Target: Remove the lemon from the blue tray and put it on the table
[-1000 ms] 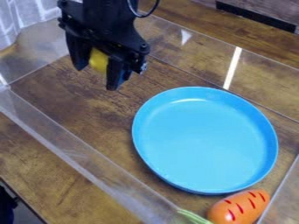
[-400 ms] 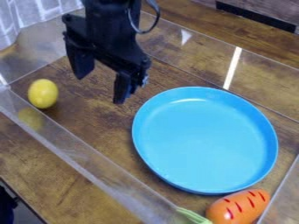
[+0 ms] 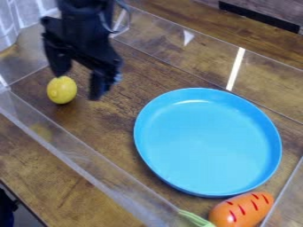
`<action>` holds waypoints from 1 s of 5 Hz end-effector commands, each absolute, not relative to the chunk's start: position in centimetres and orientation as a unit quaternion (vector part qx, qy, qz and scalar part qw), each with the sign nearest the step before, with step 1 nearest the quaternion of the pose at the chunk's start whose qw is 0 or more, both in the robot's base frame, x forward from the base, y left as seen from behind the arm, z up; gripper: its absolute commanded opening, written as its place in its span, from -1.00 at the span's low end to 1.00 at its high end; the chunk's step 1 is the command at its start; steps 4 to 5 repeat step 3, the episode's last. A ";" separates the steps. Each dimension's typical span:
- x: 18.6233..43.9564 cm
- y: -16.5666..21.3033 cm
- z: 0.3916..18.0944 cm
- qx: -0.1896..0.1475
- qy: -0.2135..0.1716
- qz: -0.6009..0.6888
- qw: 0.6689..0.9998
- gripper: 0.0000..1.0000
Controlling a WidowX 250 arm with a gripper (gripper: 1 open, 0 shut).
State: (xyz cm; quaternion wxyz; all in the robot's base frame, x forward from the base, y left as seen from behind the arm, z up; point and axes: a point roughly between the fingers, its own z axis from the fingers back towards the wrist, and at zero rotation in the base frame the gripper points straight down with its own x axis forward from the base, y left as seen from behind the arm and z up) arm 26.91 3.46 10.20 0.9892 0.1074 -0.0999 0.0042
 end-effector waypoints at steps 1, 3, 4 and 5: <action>27.5 4.8 9.6 0.109 -0.113 0.004 0.988 1.00; 28.2 5.4 6.0 0.108 -0.107 0.009 0.988 1.00; 28.2 5.4 6.0 0.108 -0.107 0.009 0.988 1.00; 28.2 5.4 6.0 0.108 -0.107 0.009 0.988 1.00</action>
